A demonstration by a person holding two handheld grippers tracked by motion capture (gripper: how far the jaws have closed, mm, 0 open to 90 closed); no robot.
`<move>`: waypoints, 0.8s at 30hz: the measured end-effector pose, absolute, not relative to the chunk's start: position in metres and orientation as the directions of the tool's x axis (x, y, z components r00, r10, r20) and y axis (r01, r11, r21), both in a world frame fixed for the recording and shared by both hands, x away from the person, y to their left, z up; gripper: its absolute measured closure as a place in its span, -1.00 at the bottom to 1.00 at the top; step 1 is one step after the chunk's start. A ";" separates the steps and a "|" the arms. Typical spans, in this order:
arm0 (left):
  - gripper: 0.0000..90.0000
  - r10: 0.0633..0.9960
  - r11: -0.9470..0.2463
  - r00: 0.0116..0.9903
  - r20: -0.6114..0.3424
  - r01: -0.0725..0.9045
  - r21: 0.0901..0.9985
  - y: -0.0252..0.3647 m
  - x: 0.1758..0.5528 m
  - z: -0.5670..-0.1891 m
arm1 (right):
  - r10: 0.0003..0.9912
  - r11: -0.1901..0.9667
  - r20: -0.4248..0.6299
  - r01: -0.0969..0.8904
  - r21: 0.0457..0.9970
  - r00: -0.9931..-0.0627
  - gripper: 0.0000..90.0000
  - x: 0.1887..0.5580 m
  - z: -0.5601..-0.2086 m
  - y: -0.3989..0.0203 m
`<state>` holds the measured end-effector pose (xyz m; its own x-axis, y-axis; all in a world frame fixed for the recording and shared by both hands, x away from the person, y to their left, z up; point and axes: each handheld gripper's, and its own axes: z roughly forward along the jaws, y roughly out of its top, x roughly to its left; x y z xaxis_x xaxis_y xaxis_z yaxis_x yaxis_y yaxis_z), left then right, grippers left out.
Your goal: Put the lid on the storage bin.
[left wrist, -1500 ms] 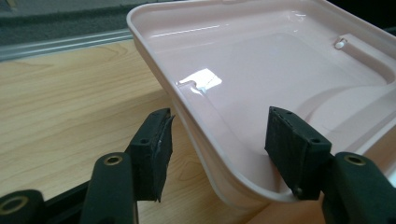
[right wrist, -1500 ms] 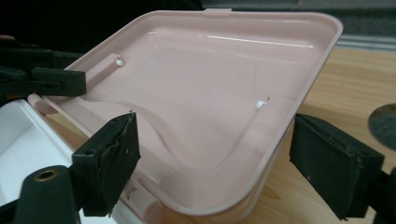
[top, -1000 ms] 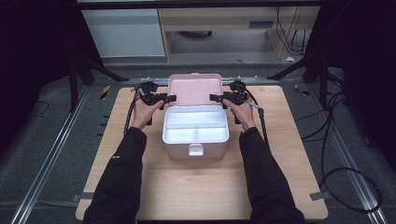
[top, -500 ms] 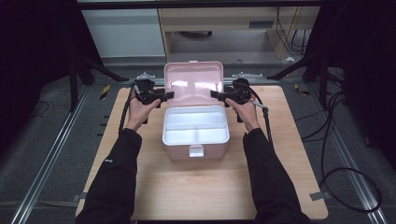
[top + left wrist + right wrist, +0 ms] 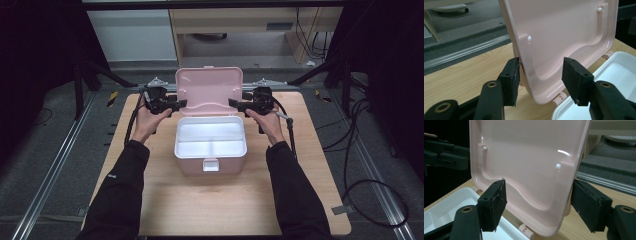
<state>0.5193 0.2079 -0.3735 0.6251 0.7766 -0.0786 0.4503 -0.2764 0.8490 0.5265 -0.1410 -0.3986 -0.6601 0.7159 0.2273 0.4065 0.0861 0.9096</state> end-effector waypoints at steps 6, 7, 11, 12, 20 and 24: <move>0.09 0.768 -0.302 0.638 -0.053 0.434 0.849 0.208 0.512 -0.368 | 0.713 0.108 0.191 0.375 0.921 -0.675 -0.36 0.518 -0.391 -0.143; 0.09 0.768 -0.306 0.639 -0.046 0.430 0.849 0.207 0.510 -0.368 | 0.713 0.115 0.183 0.370 0.922 -0.677 -0.36 0.517 -0.391 -0.142; 0.09 0.767 -0.312 0.640 -0.038 0.424 0.850 0.208 0.503 -0.367 | 0.716 0.152 0.145 0.355 0.922 -0.683 -0.36 0.511 -0.387 -0.141; 0.10 0.767 -0.312 0.641 -0.036 0.421 0.852 0.209 0.502 -0.366 | 0.715 0.160 0.137 0.351 0.923 -0.686 -0.36 0.510 -0.386 -0.140; 0.11 0.764 -0.331 0.645 -0.009 0.403 0.853 0.207 0.486 -0.362 | 0.716 0.206 0.092 0.335 0.919 -0.692 -0.36 0.494 -0.379 -0.139; 0.12 0.763 -0.344 0.646 0.008 0.395 0.852 0.206 0.475 -0.360 | 0.719 0.231 0.071 0.334 0.914 -0.691 -0.30 0.484 -0.375 -0.139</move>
<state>0.4751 0.2063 -0.3599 0.6464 0.7630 0.0084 0.3945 -0.3436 0.8522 0.4844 -0.1388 -0.3753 -0.6913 0.7191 0.0709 0.3339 0.2310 0.9139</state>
